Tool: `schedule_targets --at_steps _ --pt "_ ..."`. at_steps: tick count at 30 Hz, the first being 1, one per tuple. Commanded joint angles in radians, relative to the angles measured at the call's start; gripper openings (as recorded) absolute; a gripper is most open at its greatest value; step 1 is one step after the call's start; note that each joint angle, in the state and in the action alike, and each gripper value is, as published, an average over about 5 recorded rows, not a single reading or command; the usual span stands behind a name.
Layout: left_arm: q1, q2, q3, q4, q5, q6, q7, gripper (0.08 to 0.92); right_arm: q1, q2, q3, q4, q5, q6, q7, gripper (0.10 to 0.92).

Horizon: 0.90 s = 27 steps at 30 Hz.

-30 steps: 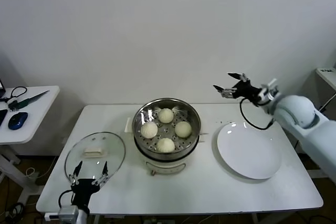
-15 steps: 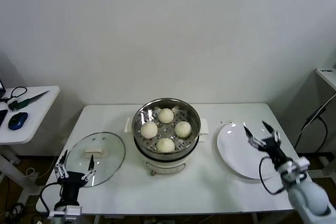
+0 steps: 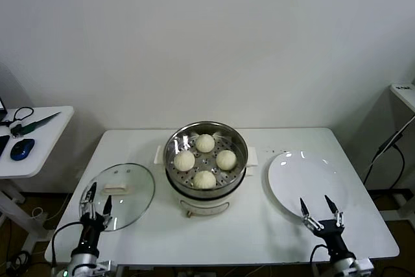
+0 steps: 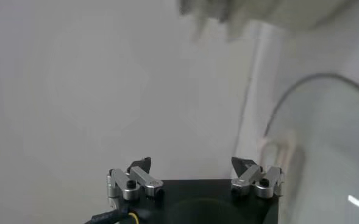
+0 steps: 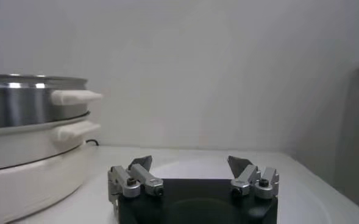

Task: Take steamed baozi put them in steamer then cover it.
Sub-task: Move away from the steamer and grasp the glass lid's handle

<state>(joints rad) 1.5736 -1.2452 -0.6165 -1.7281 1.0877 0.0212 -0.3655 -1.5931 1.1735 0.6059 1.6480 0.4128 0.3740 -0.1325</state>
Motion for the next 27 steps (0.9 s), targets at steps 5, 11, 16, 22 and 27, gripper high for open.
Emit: schedule_targets --at_steps 5,11,16,22,27 --pt "-0.148 0.018 0.015 0.28 0.316 0.003 -0.066 0.823 -0.099 0.109 0.013 0.001 -0.073 0.075 0.008 0.823" --pt "-0.225 0.008 0.023 0.358 0.312 0.013 -0.063 0.823 -0.114 0.114 0.014 0.002 -0.076 0.085 0.007 0.823" --pt "-0.275 0.001 0.039 0.368 0.293 0.033 -0.053 0.823 -0.127 0.118 0.013 0.005 -0.079 0.093 0.007 0.823" --pt "-0.33 0.001 0.051 0.389 0.269 0.063 -0.032 0.823 -0.136 0.125 0.012 0.008 -0.08 0.102 0.007 0.823" --pt "-0.36 0.006 0.057 0.423 0.246 0.072 -0.027 0.807 -0.134 0.123 0.012 0.005 -0.079 0.103 0.007 0.823"
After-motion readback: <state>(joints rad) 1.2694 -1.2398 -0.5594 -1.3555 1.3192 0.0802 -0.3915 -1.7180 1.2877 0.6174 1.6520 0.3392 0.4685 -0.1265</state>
